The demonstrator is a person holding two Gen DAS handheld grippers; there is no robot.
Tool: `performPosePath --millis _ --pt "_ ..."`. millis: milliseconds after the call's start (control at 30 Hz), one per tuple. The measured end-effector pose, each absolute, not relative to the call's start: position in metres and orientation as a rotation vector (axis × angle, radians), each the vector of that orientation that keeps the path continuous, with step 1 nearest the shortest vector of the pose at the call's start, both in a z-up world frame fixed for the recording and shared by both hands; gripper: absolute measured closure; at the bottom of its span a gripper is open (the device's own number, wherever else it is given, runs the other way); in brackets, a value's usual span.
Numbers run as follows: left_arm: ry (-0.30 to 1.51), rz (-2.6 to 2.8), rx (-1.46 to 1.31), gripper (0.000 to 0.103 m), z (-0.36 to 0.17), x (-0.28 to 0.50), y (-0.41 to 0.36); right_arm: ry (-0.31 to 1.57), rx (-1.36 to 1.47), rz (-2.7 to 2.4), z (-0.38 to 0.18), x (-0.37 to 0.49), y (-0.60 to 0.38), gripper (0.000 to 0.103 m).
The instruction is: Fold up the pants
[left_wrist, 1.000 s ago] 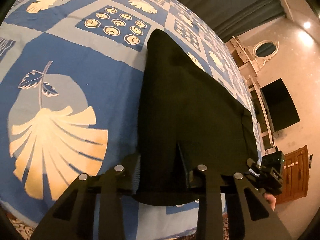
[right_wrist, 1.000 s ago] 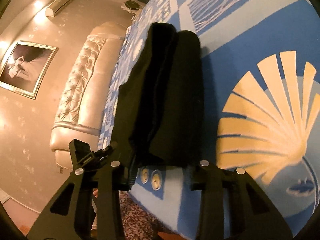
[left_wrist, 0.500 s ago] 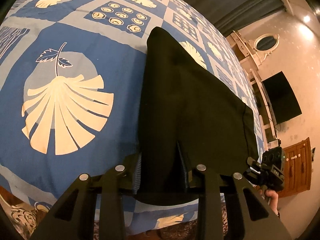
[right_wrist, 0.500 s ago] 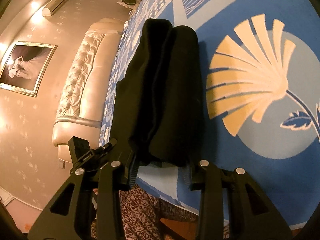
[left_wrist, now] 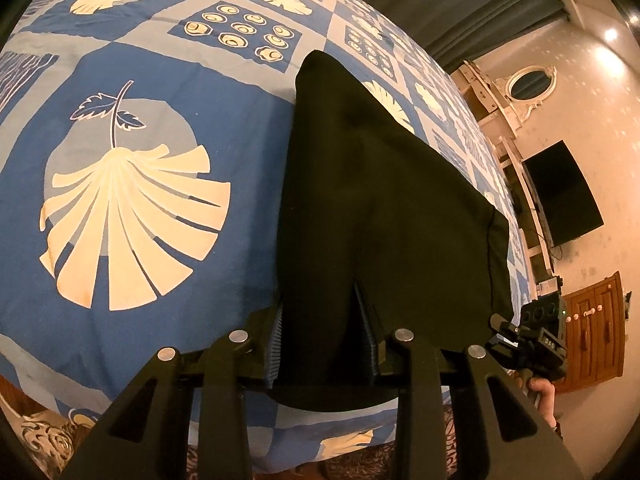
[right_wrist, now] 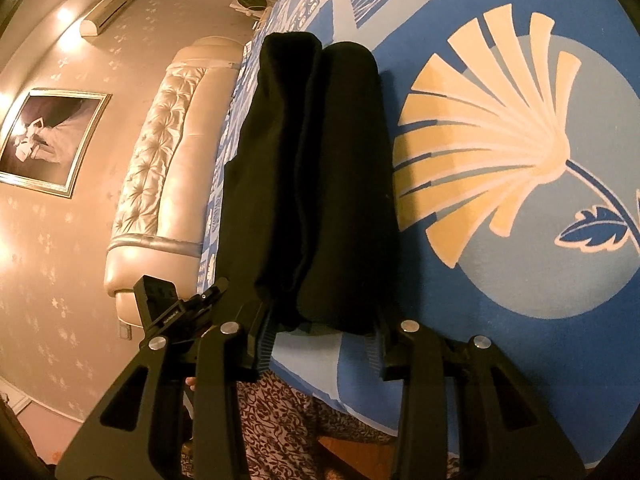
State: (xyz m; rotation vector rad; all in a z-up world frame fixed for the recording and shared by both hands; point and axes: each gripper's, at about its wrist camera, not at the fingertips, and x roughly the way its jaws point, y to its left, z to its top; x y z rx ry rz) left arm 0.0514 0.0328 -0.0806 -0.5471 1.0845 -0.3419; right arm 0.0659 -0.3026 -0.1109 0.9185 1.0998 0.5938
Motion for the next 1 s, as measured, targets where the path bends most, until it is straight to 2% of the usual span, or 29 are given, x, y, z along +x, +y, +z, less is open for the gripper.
performPosePath --millis 367,533,733,800,1000 --pt "1.086 -0.342 -0.548 0.063 -0.085 0.049 0.035 1.099 0.943 0.603 -0.115 0.066 -0.307 0.063" --pt "1.103 -0.336 -0.593 0.043 -0.093 0.049 0.042 1.092 0.967 0.609 -0.116 0.066 -0.309 0.06" --pt "1.115 -0.4 -0.597 0.02 -0.094 0.053 0.037 1.074 1.02 0.626 -0.118 0.064 -0.312 0.051" --pt "1.118 -0.401 -0.541 0.016 -0.093 0.052 0.029 1.069 1.039 0.627 -0.118 0.063 -0.317 0.046" --pt "1.106 -0.368 -0.45 0.014 -0.09 0.048 0.016 1.054 1.057 0.602 -0.113 0.053 -0.326 0.038"
